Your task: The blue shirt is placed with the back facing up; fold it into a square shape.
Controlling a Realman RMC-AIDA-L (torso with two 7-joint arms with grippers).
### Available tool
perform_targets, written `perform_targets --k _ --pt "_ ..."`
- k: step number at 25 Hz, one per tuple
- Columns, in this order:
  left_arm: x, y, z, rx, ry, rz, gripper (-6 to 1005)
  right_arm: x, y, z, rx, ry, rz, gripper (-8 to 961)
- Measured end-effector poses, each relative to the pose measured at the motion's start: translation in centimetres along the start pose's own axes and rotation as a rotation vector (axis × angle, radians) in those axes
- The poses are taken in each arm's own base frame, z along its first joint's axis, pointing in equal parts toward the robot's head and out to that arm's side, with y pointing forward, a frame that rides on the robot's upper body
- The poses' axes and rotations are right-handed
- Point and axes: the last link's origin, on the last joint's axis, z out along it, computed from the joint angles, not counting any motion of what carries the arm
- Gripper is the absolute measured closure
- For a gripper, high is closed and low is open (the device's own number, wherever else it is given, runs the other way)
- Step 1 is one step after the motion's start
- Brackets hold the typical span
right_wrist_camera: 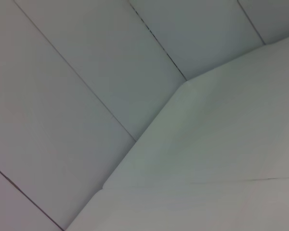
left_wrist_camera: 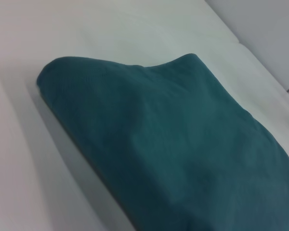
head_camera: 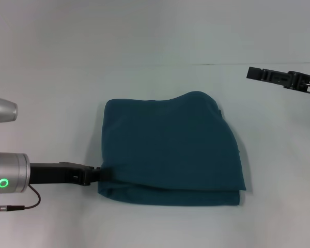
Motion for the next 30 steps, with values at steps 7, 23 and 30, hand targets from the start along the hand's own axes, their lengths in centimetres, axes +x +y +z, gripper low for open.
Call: perform_targets --k 7,23,30 --pt "0.1 0.0 -0.1 0.000 -0.004 0.008 896 -0.1 0.0 0.0 0.000 -0.001 -0.003 256" --pt "2.4 -0.1 -5.8 -0.025 0.214 0.072 522 -0.6 0.5 -1.0 -0.046 -0.009 -0.072 182" --pt "3.7 1.9 -4.1 -0.124 0.318 0.181 268 0.4 2.0 -0.8 -0.149 0.014 -0.244 108"
